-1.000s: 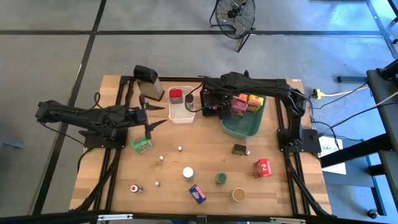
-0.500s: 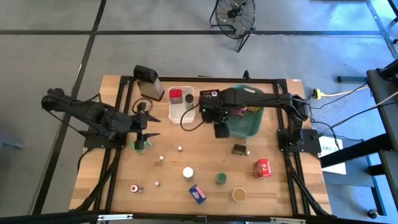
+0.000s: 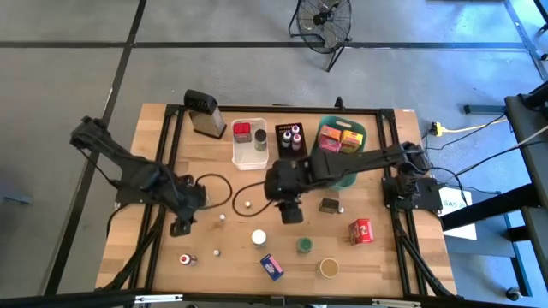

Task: Pick & Place Kitchen Items
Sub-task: Put the large red food coloring bottle into the black bin

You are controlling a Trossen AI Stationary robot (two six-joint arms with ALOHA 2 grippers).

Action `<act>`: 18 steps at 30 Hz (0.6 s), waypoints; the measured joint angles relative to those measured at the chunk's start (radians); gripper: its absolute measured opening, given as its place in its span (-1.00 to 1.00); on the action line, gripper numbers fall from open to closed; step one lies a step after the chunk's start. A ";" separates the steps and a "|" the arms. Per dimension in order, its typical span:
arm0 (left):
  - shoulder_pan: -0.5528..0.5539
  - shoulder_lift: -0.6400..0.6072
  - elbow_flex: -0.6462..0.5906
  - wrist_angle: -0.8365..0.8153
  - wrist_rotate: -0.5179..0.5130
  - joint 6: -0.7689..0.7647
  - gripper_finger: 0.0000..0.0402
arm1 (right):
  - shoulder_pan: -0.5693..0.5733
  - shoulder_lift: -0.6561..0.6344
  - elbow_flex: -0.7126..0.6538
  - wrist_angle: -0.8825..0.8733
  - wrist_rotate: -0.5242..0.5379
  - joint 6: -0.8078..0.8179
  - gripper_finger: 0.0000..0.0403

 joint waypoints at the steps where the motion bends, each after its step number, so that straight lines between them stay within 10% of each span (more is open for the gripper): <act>1: -0.009 0.006 0.000 0.000 0.015 -0.003 0.18 | 0.011 0.000 0.000 0.023 0.000 0.006 0.05; 18: -0.144 -0.010 0.001 -0.023 0.038 -0.227 0.29 | 0.183 0.020 -0.073 0.299 0.150 0.044 0.05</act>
